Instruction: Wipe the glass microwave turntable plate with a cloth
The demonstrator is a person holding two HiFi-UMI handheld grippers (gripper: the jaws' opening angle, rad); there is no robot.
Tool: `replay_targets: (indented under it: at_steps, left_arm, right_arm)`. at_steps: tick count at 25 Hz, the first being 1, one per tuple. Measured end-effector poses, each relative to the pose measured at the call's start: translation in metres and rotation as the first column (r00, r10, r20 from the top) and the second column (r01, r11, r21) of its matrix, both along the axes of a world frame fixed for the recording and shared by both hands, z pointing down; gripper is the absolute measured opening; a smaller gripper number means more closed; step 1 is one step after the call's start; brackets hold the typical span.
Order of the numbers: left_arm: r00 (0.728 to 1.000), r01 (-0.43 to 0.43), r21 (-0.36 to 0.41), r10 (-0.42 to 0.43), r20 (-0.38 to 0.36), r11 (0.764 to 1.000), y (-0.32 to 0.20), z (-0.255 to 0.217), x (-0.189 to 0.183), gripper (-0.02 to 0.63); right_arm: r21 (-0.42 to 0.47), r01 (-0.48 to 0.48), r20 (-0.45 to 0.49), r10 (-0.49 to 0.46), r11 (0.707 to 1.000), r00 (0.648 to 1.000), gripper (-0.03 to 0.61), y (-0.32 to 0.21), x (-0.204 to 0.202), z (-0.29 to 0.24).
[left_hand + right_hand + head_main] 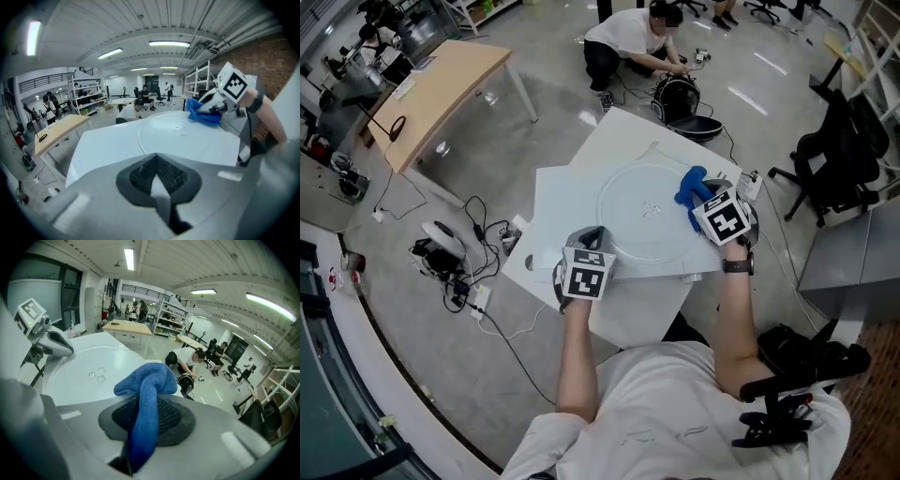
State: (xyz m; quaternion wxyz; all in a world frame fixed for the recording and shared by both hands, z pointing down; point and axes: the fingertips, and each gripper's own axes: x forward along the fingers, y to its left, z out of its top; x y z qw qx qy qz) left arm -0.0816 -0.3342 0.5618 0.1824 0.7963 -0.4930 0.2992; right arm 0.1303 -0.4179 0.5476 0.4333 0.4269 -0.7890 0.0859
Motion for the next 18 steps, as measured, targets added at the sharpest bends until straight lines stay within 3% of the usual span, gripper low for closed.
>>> replay_targets:
  at_steps: [9, 18]
  left_arm:
    - [0.998, -0.057, 0.022, 0.056, 0.017, 0.998, 0.001, -0.003, 0.003, 0.0]
    - [0.998, -0.058, 0.018, 0.057, 0.021, 0.998, 0.005, -0.004, 0.007, 0.0]
  right_arm:
    - [-0.028, 0.051, 0.016, -0.051, 0.998, 0.999, 0.081, 0.074, -0.009, -0.002]
    - [-0.068, 0.251, -0.004, -0.252, 0.966, 0.968, 0.08, 0.119, -0.065, -0.004]
